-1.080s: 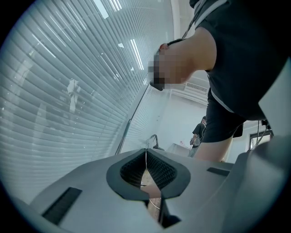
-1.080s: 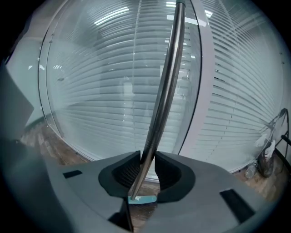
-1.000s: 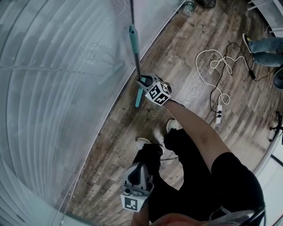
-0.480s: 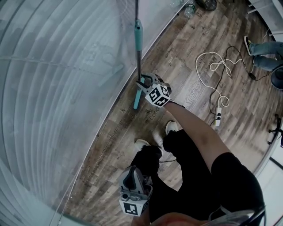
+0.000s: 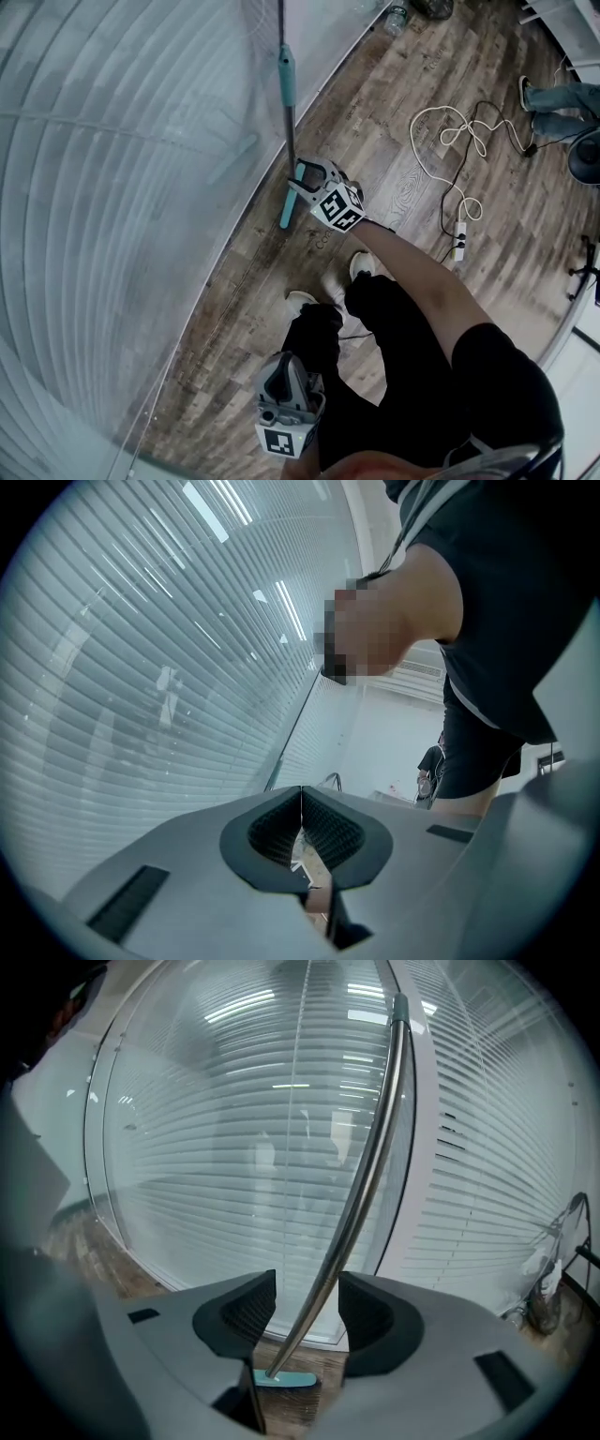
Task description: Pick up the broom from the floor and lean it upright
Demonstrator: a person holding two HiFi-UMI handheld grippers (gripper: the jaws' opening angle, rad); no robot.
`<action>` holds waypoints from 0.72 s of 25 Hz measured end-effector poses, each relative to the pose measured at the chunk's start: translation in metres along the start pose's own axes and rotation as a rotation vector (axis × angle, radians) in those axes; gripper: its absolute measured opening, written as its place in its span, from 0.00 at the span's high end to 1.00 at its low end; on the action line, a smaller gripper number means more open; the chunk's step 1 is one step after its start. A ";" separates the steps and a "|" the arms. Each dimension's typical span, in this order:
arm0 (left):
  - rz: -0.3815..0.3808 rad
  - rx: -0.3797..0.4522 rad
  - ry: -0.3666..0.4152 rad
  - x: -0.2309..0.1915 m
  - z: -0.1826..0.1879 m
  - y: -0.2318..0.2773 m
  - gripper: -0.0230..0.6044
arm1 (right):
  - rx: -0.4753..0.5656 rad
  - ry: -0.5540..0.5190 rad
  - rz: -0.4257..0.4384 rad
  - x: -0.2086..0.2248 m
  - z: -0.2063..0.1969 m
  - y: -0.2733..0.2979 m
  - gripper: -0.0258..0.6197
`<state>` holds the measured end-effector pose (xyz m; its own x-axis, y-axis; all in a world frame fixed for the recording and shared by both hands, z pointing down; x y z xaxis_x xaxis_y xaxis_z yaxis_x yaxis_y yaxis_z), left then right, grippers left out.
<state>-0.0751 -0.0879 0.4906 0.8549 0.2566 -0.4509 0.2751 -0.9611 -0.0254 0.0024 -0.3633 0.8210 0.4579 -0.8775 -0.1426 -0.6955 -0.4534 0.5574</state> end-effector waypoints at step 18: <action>-0.057 -0.051 0.039 0.052 0.085 0.000 0.93 | 0.107 0.277 -0.159 -0.021 0.065 -0.221 0.66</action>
<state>-0.0677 -0.0830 0.3914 0.8534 0.3158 -0.4147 0.3454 -0.9385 -0.0039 0.1100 -0.2548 0.6479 0.6882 -0.7254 0.0155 -0.6508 -0.6077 0.4552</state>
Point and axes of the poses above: the fingertips, and each gripper's own axes: y forward along the fingers, x to its right, z out of its top, the point moved 3 cm from there along -y, backward along the fingers, and after that the axes turned 3 degrees about -y, right-handed, at the moved point
